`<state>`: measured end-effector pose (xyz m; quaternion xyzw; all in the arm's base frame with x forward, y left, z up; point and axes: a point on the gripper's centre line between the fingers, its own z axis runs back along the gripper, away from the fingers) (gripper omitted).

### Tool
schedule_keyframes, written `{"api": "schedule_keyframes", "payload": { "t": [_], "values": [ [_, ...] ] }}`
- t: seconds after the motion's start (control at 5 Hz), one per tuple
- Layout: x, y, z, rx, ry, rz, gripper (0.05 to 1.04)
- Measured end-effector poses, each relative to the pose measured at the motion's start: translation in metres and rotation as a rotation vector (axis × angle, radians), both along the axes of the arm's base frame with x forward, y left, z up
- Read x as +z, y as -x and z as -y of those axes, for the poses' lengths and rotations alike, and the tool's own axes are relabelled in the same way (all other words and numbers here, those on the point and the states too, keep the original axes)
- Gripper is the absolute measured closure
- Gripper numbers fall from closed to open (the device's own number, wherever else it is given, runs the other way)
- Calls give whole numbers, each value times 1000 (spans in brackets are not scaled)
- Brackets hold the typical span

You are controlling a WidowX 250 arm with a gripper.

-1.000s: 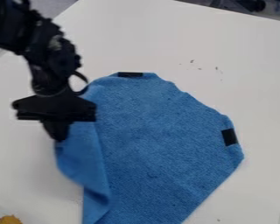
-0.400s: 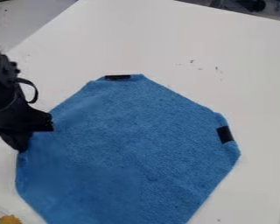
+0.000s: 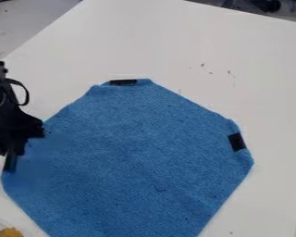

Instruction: Unfold the cloth fron right to left

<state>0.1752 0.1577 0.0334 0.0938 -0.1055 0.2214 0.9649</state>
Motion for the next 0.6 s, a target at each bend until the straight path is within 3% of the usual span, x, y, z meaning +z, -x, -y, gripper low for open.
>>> {"api": "schedule_keyframes", "payload": {
  "t": [0.2,0.4,0.6],
  "values": [
    [15,3,-12,-10,-72,-20,259],
    [32,1,-12,-20,-99,-44,74],
    [35,-9,-1,-98,-63,-48,75]
  ]
}}
